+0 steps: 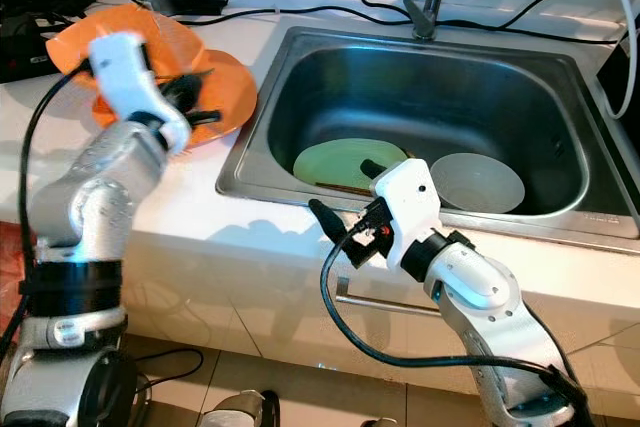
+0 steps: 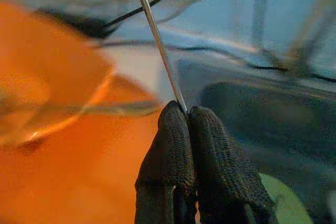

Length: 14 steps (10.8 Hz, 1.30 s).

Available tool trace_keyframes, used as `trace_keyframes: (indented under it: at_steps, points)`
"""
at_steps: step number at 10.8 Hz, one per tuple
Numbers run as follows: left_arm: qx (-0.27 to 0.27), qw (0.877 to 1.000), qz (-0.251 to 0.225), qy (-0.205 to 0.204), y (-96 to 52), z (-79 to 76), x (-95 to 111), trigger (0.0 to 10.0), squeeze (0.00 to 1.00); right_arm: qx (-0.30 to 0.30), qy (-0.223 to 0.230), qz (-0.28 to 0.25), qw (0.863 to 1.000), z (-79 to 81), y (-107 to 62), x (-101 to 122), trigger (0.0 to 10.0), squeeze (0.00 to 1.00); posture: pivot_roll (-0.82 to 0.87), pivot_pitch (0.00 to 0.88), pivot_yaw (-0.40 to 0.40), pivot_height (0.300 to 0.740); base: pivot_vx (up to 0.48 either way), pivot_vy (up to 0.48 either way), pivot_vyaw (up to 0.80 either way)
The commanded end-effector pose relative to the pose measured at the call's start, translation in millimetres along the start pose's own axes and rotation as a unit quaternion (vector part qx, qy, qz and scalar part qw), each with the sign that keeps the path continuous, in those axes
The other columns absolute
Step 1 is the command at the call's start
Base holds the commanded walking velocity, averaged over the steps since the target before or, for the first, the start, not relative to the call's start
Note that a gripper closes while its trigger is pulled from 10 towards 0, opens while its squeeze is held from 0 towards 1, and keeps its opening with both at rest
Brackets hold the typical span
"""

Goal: Kitchen organization

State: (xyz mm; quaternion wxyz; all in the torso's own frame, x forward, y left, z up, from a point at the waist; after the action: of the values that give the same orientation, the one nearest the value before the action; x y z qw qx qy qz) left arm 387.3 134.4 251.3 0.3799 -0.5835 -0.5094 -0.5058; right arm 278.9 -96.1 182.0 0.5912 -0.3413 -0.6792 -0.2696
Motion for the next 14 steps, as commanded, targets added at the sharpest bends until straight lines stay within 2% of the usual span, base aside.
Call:
trace_keyframes:
  at_steps: [1,2,3,4,5,6,8,9,10,11,13,14]
  points:
    - [-0.034,0.999,-0.015,0.03,-3.4,-12.3,4,0.0,0.0,-0.008,0.004,-0.006,1.0,-3.9,0.2,3,10.0,0.0,0.1,0.079,0.004,0.74,0.0,0.0,0.0]
    - [-0.086,0.995,-0.011,0.049,-6.4,-29.9,0,0.0,0.0,-0.013,0.008,-0.009,1.0,-6.4,0.3,5,10.0,0.0,0.09,0.076,0.004,0.74,0.0,0.0,0.0]
    - [-0.116,0.991,-0.007,0.06,-8.5,-38.2,-3,0.0,0.0,-0.016,0.01,-0.01,1.0,-8.2,0.3,5,10.0,0.0,0.09,0.075,0.003,0.74,0.0,0.0,0.0]
    - [-0.159,0.984,-0.004,0.08,-12.2,-48.7,-6,0.0,0.0,-0.022,0.016,-0.012,1.0,-11.0,-0.1,6,10.0,0.0,0.09,0.074,0.004,0.74,0.0,0.0,0.0]
    - [-0.216,0.97,-0.01,0.11,-16.9,-58.5,-7,0.0,0.0,-0.032,0.037,-0.017,0.999,-15.2,-1.1,6,10.0,0.0,0.09,0.073,0.005,0.74,0.0,0.0,0.0]
    - [-0.247,0.959,-0.018,0.139,-18.9,-59.2,-6,0.0,0.0,-0.046,0.078,-0.028,0.996,-21.8,-1.9,8,10.0,0.16,0.09,0.071,0.007,0.74,0.0,0.0,0.0]
    - [-0.292,0.937,-0.019,0.191,-25.1,-60.0,-14,0.0,0.0,-0.058,0.106,-0.04,0.992,-29.9,-2.8,10,10.0,0.41,0.09,0.069,0.009,0.74,0.0,0.0,0.0]
    - [-0.302,0.93,-0.008,0.21,-27.6,-58.8,-24,0.0,0.0,-0.056,0.108,-0.046,0.991,-29.6,-2.5,13,10.0,0.0,0.09,0.069,0.008,0.74,0.0,0.0,0.0]
    - [-0.322,0.914,0.006,0.246,-30.4,-59.5,-37,0.0,0.0,-0.051,0.114,-0.057,0.991,-28.3,-1.8,19,10.0,0.0,0.09,0.069,0.008,0.74,0.0,0.0,0.0]
    - [-0.328,0.911,0.009,0.252,-31.1,-60.0,-39,0.0,0.0,-0.05,0.116,-0.06,0.99,-28.2,-1.6,21,10.0,0.0,0.09,0.069,0.008,0.74,0.0,0.0,0.0]
    - [-0.401,0.858,0.026,0.32,-45.6,-78.8,-66,0.0,0.0,-0.05,0.143,-0.098,0.984,-32.7,1.8,40,10.0,0.0,0.09,0.069,0.012,0.74,0.0,0.0,0.0]
    - [-0.414,0.849,0.024,0.327,-48.6,-85.7,-72,0.0,0.0,-0.055,0.163,-0.114,0.979,-37.0,2.3,47,10.0,0.0,0.08,0.071,0.012,0.74,0.0,0.0,0.0]
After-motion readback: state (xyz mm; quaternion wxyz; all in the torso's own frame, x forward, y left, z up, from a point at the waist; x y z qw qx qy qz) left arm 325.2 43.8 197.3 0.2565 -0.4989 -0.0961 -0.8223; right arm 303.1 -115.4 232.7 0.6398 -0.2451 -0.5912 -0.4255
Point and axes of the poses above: a point about 5 cm out from each wrist's last joint towards the gripper, its own y axis pointing out of the wrist towards the gripper, its own x axis along the axis of the wrist's last joint, z = x × y, the point moved 4 cm from there along y, pointing out of the wrist towards the gripper, and after that the axes turned 2 degrees about -y, right-handed, at the moved point
